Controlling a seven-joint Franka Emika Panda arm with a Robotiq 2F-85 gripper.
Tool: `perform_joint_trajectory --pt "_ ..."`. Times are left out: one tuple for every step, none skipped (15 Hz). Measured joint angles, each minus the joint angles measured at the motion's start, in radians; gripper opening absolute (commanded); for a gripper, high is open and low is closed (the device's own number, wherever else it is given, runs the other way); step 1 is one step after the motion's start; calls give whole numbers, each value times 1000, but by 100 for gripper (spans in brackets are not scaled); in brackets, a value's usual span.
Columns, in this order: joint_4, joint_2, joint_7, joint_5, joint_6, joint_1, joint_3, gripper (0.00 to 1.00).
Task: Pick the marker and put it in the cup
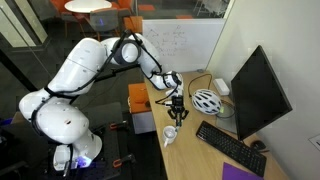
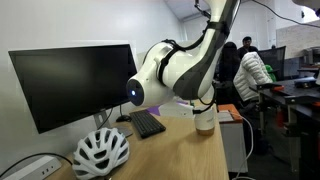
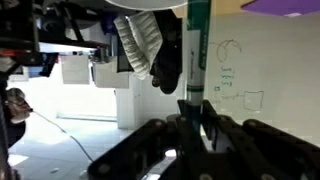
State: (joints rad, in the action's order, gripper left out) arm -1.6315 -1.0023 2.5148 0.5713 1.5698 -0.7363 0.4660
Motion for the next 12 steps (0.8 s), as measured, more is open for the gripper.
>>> perform_joint_trajectory --pt "6 4 22 16 -21 17 -29 5" --pt "9 10 40 31 -41 32 -56 5" --pt "10 16 56 44 -61 46 -81 5" --pt "10 24 73 56 -82 59 -103 5" --pt "10 31 90 69 -99 73 -124 5" --pt "10 34 92 66 -101 72 -121 5" --pt "10 34 90 60 -101 66 -111 5" --pt "9 34 89 58 -100 66 -109 5" --pt "7 30 89 55 -100 67 -111 5" --pt "5 24 88 52 -100 70 -115 5" --pt "3 17 88 48 -100 72 -117 5" --pt "0 11 88 44 -100 72 -119 5"
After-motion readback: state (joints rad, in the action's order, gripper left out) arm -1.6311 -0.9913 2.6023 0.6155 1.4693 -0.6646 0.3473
